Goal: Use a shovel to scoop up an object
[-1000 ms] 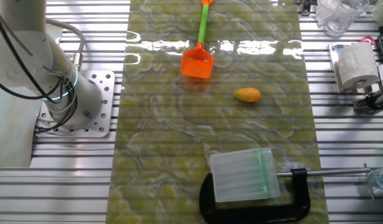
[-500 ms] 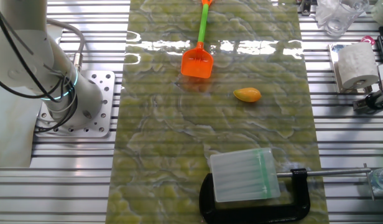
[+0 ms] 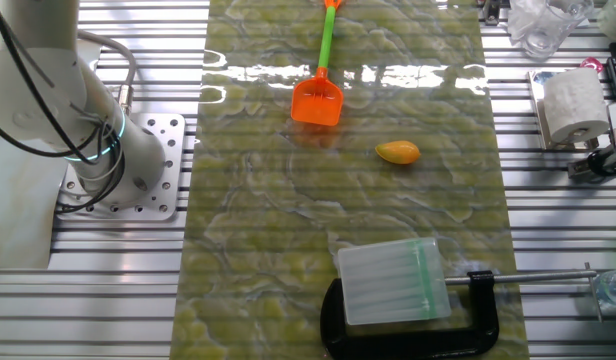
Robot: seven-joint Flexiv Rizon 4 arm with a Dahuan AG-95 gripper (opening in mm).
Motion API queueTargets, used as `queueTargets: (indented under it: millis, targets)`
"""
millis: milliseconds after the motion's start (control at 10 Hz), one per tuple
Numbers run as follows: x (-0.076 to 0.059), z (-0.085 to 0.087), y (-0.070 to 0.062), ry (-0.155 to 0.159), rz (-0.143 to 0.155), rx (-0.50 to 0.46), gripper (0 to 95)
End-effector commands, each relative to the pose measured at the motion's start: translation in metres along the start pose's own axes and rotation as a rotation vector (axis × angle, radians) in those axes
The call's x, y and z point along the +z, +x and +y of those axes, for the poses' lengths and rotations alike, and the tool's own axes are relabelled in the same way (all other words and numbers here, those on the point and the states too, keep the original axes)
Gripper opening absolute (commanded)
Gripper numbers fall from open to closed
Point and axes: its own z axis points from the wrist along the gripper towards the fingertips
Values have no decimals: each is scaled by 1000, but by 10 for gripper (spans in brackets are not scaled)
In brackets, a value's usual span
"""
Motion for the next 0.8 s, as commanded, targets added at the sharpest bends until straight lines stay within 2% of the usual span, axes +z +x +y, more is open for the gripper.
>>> queueTargets:
  millis: [100,400,500,800]
  targets:
    - [9,2,12,31,-23,-19,380]
    - [16,-2,14,47,-26,-18,380]
    - [20,-5,17,49,-44,-20,380]
    - [22,-9,18,56,-41,-24,380]
